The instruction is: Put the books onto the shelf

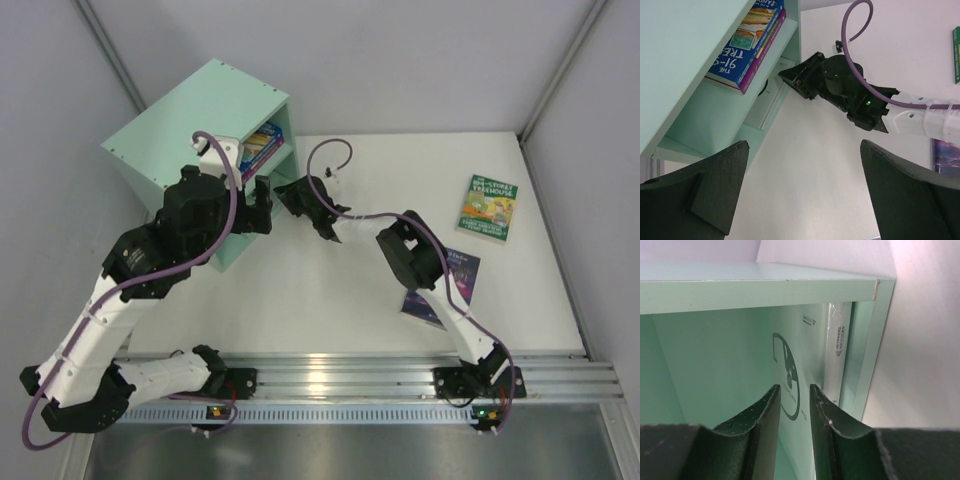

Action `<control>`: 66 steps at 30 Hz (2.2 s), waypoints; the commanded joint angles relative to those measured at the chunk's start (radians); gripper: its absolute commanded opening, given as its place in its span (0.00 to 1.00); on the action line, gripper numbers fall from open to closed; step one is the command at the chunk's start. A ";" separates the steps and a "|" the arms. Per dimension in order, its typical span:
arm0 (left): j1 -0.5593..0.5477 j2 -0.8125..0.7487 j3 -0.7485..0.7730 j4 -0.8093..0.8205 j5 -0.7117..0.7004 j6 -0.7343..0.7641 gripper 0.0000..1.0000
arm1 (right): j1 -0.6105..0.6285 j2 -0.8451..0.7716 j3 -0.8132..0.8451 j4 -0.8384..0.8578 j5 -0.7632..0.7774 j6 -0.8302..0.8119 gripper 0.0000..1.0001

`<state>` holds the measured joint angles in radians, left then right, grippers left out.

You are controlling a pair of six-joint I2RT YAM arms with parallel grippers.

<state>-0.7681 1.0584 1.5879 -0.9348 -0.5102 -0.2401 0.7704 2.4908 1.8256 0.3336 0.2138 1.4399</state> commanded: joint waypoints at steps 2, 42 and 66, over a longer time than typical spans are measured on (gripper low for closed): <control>0.003 -0.012 -0.008 0.057 -0.016 0.010 0.99 | 0.017 0.002 0.044 0.028 0.012 -0.003 0.29; 0.024 0.842 -0.246 0.383 -0.347 0.499 0.00 | -0.756 -1.547 -1.333 -0.028 -0.692 -0.570 0.24; 0.230 0.928 -0.318 0.488 -0.297 0.555 0.00 | -0.965 -1.443 -1.414 0.208 -0.910 -0.450 0.23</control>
<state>-0.5468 1.9751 1.2732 -0.4915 -0.8143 0.2989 -0.1749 1.0435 0.4084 0.4564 -0.6762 0.9855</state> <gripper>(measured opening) 0.012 0.229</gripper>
